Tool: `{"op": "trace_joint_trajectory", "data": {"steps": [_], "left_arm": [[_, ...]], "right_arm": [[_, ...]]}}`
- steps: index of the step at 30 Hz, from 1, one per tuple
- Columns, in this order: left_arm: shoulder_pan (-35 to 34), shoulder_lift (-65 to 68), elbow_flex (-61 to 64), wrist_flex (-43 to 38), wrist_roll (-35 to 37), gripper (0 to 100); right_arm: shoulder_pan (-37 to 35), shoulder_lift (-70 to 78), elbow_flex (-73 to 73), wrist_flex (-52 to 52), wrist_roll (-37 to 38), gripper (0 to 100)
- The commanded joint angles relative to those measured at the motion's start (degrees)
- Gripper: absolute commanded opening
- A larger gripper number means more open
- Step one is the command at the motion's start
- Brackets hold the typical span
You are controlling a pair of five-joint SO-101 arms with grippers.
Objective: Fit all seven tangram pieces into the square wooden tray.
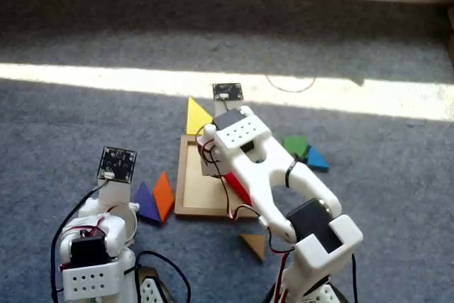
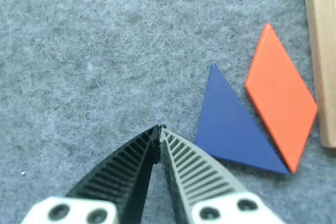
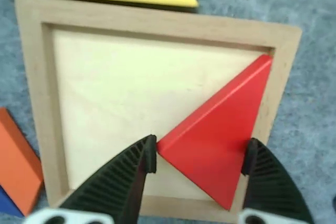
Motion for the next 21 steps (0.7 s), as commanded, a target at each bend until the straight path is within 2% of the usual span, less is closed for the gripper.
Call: {"op": "trace_joint_trajectory", "data": {"steps": [1,9,12,15,21], "left_arm": [[-0.7,-1.6,1.1,0.4,0.4,3],[-0.7,-1.6,1.1,0.4,0.4,3],[-0.7,-1.6,1.1,0.4,0.4,3],[-0.7,-1.6,1.1,0.4,0.4,3],[-0.7,-1.6,1.1,0.4,0.4,3]], "right_arm": [[-0.5,-1.4,-4.1,0.7,-0.5,24.9],[-0.6,-1.5,-8.5,1.9,-0.1,24.2],[-0.6,-1.7,-9.6,2.9,0.5,19.7],[-0.5,-2.7,-12.7,2.7,7.6,15.4],[-0.6,-2.5,-20.5,2.2,19.8,15.4]]}}
